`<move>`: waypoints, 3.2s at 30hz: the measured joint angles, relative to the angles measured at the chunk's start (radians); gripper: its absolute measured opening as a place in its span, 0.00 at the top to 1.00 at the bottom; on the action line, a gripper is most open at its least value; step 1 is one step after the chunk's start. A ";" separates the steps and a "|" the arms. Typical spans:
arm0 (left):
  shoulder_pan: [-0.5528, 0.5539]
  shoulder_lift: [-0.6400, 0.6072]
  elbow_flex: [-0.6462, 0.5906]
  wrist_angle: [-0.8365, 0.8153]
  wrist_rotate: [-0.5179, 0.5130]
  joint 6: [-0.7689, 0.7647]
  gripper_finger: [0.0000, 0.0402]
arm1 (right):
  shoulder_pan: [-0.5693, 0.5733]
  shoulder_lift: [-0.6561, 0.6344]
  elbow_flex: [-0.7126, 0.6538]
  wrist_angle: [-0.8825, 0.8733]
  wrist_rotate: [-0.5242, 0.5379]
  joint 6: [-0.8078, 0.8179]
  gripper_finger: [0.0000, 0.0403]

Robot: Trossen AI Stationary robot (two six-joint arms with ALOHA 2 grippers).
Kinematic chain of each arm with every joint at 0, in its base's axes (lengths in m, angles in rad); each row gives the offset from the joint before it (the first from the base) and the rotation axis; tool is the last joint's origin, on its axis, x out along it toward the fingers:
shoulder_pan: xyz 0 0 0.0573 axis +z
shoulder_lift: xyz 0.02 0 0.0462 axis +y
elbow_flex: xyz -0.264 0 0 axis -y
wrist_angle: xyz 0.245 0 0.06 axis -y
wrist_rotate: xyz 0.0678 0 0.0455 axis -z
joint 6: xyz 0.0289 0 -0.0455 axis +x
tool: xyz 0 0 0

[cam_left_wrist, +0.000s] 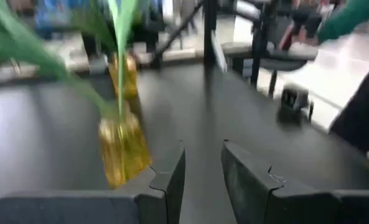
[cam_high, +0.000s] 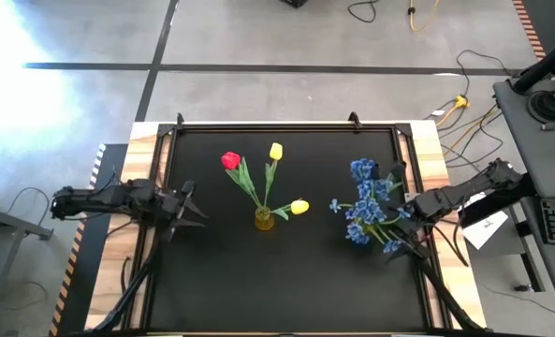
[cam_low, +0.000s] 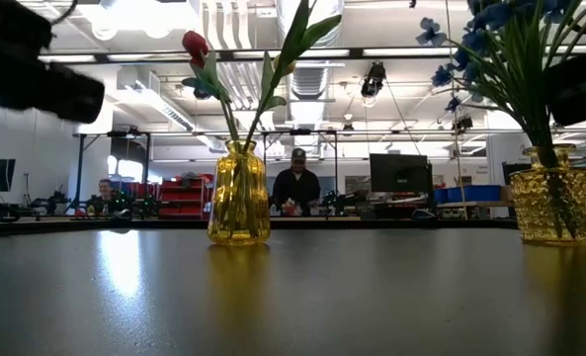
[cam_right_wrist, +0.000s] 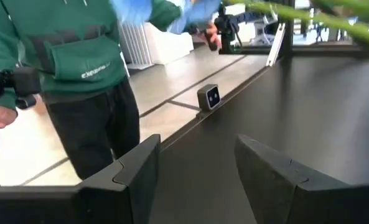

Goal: Sort flowers into vase by color
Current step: Return to Home Position

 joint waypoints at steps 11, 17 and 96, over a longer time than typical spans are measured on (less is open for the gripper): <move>0.000 -0.001 -0.103 0.431 -0.084 0.005 0.77 | 0.000 0.016 0.000 0.002 0.000 0.007 0.51; 0.001 0.000 -0.096 0.454 -0.214 0.033 0.77 | 0.000 0.016 0.000 0.003 0.000 0.006 0.51; -0.001 0.224 -0.096 0.385 -0.221 0.072 0.77 | 0.000 0.017 0.000 0.004 0.000 0.007 0.51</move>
